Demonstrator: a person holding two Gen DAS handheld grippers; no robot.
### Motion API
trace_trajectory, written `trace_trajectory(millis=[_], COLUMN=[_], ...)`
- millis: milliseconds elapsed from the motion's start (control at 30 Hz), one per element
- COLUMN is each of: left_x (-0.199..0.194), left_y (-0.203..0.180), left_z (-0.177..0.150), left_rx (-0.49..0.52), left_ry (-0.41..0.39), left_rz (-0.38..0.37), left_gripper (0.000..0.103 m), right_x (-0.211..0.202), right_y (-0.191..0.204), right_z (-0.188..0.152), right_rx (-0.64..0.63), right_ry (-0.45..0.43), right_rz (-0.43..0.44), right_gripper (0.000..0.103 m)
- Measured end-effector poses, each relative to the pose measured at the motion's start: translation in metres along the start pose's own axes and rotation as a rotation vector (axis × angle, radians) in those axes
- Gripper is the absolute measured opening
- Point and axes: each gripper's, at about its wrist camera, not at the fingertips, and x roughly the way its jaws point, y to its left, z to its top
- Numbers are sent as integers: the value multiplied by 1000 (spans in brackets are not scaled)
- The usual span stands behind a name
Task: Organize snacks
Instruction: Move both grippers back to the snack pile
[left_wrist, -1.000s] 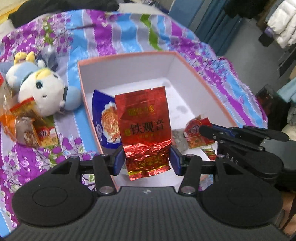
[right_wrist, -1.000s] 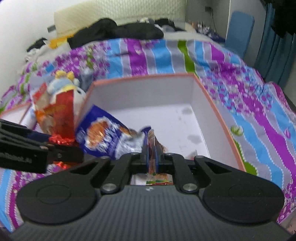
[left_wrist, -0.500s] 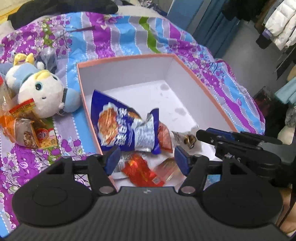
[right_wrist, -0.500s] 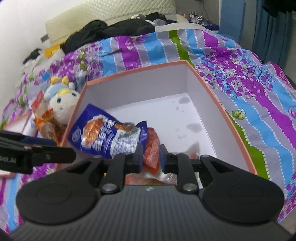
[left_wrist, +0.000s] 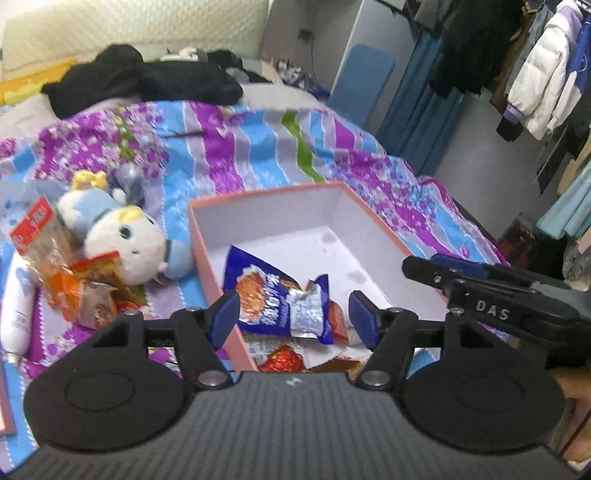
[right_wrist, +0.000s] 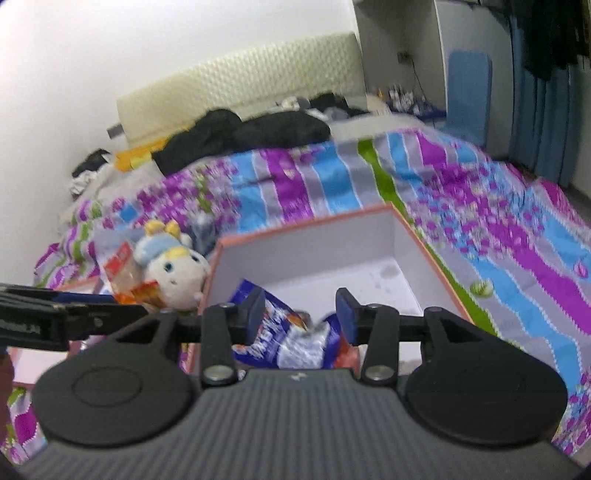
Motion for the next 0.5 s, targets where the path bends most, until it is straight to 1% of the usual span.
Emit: trace_trajectory(millis=[133,333,400,500], left_x=[-29,-67,-76,-86], left_y=[6,14,19,30], left_z=[-8,-25,-30,-40], left_rx=[2,17,7,-17], left_ry=[-55,-128,-143,-163], left_rz=[10,58,67,93], left_gripper=[70,70,70,70], right_x=[-17,-38,-42,-46], right_y=[23,52,60,76], right_z=[0,-4,-8,-18], right_rx=[-63,-104,-106,-149], right_ry=[-72,-132,-149,-165], right_rz=[-22,22,44,42], right_gripper=[45,45,45,45])
